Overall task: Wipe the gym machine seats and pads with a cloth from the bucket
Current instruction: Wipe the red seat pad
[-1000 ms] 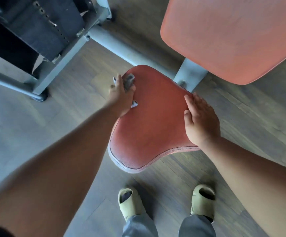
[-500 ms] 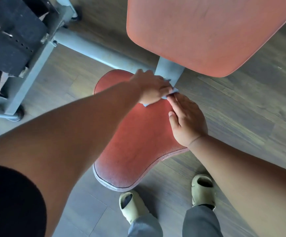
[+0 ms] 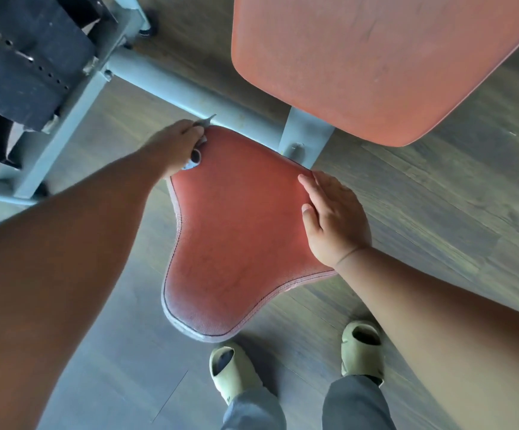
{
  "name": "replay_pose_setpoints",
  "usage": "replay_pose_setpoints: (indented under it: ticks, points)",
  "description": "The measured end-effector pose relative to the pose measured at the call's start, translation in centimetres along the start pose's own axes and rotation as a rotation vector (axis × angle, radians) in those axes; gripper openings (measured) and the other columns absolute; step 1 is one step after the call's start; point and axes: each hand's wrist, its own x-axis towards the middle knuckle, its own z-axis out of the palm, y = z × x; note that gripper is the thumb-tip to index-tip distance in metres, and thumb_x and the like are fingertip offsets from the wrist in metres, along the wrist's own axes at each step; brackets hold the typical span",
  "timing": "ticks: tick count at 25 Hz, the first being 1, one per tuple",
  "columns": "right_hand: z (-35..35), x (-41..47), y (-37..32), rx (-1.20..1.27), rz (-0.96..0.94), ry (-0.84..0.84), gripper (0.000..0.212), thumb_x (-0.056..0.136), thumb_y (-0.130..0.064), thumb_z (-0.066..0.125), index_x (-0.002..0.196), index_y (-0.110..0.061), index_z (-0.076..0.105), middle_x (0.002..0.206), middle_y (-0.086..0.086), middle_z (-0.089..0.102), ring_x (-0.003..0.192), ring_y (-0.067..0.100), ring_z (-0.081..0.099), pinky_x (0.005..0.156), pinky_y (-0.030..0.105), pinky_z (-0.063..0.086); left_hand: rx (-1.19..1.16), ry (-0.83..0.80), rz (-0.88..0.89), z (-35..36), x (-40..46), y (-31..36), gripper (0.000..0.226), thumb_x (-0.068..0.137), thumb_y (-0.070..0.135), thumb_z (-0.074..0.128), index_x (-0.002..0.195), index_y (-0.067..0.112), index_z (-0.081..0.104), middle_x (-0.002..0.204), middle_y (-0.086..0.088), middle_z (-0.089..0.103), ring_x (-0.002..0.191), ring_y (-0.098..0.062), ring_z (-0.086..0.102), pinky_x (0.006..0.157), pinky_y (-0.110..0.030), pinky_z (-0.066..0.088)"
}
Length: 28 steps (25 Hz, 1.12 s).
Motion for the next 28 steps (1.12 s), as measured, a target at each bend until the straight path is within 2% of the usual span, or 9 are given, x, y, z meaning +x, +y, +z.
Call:
replay_pose_setpoints:
  ticks: [3,5,6,8,11,15,21,25,28]
  points:
    - [-0.3,0.0,-0.2,-0.002,0.004,-0.015,0.055,0.096,-0.03,0.033,0.148,-0.017,0.044,0.153,0.01,0.045,0.139,0.029,0.042,0.114,0.046,0.034,-0.251,0.135,-0.085,2.4,-4.8,-2.3,0.026,0.101,0.036,0.042,0.125,0.038,0.052,0.085,0.014,0.061,0.081,-0.021,0.057,0.074,-0.031,0.043]
    - [-0.3,0.1,-0.3,0.002,0.011,-0.023,0.055,0.095,-0.03,0.033,0.147,-0.017,0.045,0.153,0.011,0.044,0.138,0.032,0.043,0.113,0.047,0.035,-0.386,0.166,-0.127,4.3,-8.8,-3.5,0.022,0.098,0.037,0.041,0.119,0.034,0.047,0.079,0.013,0.06,0.07,-0.025,0.058,0.067,-0.03,0.043]
    - [-0.2,0.2,-0.3,0.005,0.01,-0.022,0.055,0.095,-0.03,0.034,0.147,-0.016,0.045,0.153,0.013,0.045,0.138,0.032,0.044,0.113,0.048,0.035,-0.394,0.17,-0.171,5.1,-11.0,-3.8,0.022,0.099,0.037,0.041,0.12,0.031,0.046,0.084,0.009,0.061,0.071,-0.023,0.059,0.064,-0.027,0.041]
    - [-0.2,0.2,-0.2,0.018,-0.006,-0.012,0.055,0.094,-0.028,0.036,0.146,-0.014,0.047,0.151,0.015,0.046,0.137,0.033,0.045,0.112,0.047,0.036,-0.301,0.155,-0.23,6.6,-14.9,-4.1,0.031,0.1,0.037,0.04,0.13,0.032,0.046,0.101,0.002,0.063,0.08,-0.018,0.061,0.066,-0.026,0.042]
    - [-0.4,0.0,-0.3,0.024,-0.003,-0.006,0.054,0.095,-0.028,0.038,0.146,-0.015,0.046,0.152,0.015,0.045,0.138,0.032,0.042,0.111,0.046,0.034,-0.151,0.221,-0.154,7.4,-19.3,-4.3,0.05,0.094,0.049,0.037,0.144,0.047,0.034,0.123,-0.003,0.057,0.103,-0.031,0.06,0.09,-0.044,0.05]
    - [-0.5,0.1,-0.5,0.026,0.013,-0.025,0.056,0.095,-0.032,0.034,0.149,-0.018,0.044,0.155,0.012,0.042,0.141,0.03,0.039,0.112,0.044,0.031,0.127,0.325,-0.079,9.5,-24.0,-3.5,0.053,0.098,0.05,0.034,0.151,0.042,0.034,0.152,-0.001,0.038,0.128,-0.037,0.039,0.096,-0.055,0.047]
    - [-0.4,0.0,-0.4,0.04,0.041,-0.037,0.054,0.096,-0.032,0.035,0.148,-0.021,0.044,0.157,0.01,0.04,0.143,0.028,0.038,0.114,0.043,0.031,0.463,0.421,0.247,14.1,-28.6,-3.4,0.049,0.095,0.047,0.051,0.142,0.035,0.054,0.148,0.0,0.052,0.136,-0.046,0.038,0.109,-0.066,0.028]
    - [-1.3,0.1,-0.8,0.102,0.083,-0.078,0.053,0.097,-0.035,0.037,0.148,-0.025,0.044,0.158,0.005,0.039,0.144,0.025,0.036,0.115,0.043,0.031,0.587,0.419,0.34,14.6,-27.0,-2.5,0.051,0.094,0.044,0.052,0.144,0.035,0.051,0.149,0.001,0.05,0.136,-0.043,0.041,0.112,-0.061,0.022]
    - [-2.1,-0.2,-0.2,0.257,0.136,-0.126,0.047,0.099,-0.03,0.046,0.146,-0.028,0.048,0.159,-0.004,0.037,0.145,0.016,0.034,0.118,0.037,0.028,0.71,0.31,0.371,15.0,-24.0,0.6,0.061,0.093,0.045,0.051,0.151,0.034,0.038,0.156,-0.001,0.042,0.139,-0.041,0.036,0.113,-0.061,0.021]
